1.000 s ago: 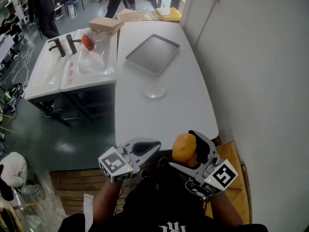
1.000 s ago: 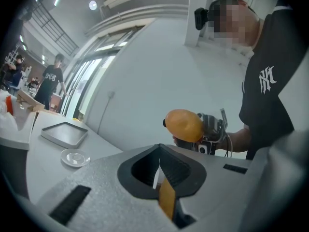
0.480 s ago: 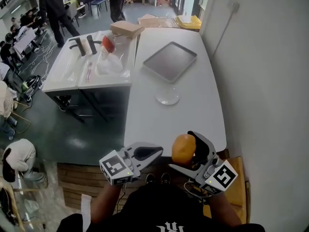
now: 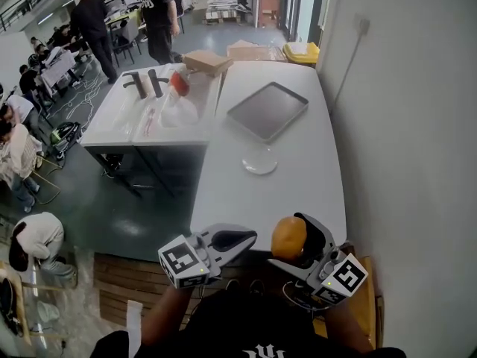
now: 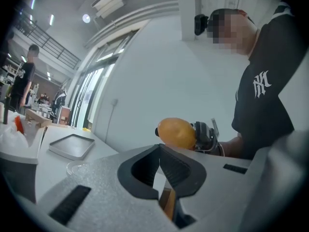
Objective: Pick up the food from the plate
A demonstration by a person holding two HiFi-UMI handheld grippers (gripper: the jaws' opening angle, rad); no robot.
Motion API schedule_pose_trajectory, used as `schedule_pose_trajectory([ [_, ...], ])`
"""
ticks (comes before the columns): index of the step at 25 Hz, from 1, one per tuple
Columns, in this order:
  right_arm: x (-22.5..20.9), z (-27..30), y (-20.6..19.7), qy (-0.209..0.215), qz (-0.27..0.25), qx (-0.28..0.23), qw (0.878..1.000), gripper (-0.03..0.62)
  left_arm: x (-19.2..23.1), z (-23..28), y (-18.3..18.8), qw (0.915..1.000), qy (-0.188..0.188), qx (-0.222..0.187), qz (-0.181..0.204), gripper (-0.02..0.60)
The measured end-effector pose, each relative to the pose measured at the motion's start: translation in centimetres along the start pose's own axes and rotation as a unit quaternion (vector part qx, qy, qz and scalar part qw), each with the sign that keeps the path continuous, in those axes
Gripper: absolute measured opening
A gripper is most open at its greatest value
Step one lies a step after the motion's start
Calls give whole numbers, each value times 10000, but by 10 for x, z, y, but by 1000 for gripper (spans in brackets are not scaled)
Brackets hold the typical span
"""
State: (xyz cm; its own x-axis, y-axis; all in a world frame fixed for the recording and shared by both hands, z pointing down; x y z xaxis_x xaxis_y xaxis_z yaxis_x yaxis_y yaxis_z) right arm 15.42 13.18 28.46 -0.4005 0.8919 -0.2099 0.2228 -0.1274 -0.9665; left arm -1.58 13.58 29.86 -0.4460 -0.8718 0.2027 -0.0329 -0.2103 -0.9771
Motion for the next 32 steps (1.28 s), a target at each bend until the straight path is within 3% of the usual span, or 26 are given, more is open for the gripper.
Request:
schedule_pose_trajectory([
  [16,-3,-15,-15,601,164,18,9981,451,-27,1,-22,9987,465,127,157,3],
  [22,4,-6,-13,896,152,27,9959,451,-37,-6,-11,9975,604,142,343,3],
  [32,7,-10,-15,888,195,-55,9958,451,-45,-12,-12,9969,647,211,402,3],
])
Point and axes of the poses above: the fingertips, and each gripper's own axes: z forward along the fingers, x to its left, y out of its top, the point moved 7 cm from there along -z, backward along the fingers, and after that the axes turned 1 degree about -z, right-handed, at the moved point
